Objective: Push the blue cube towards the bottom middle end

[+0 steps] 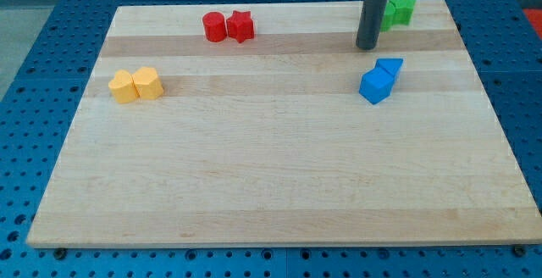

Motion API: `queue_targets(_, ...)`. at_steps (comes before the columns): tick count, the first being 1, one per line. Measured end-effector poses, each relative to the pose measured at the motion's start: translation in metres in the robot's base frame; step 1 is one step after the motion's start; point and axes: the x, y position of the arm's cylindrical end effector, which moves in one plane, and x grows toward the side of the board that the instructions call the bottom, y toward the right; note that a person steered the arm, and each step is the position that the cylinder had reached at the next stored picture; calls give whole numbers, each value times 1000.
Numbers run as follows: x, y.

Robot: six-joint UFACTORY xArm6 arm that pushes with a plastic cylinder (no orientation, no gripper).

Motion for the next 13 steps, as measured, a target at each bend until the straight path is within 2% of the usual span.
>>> queue_targets(2, 9, 27)
queue_targets(7, 92, 32)
queue_targets(9, 102, -9)
queue_targets(13, 102, -135)
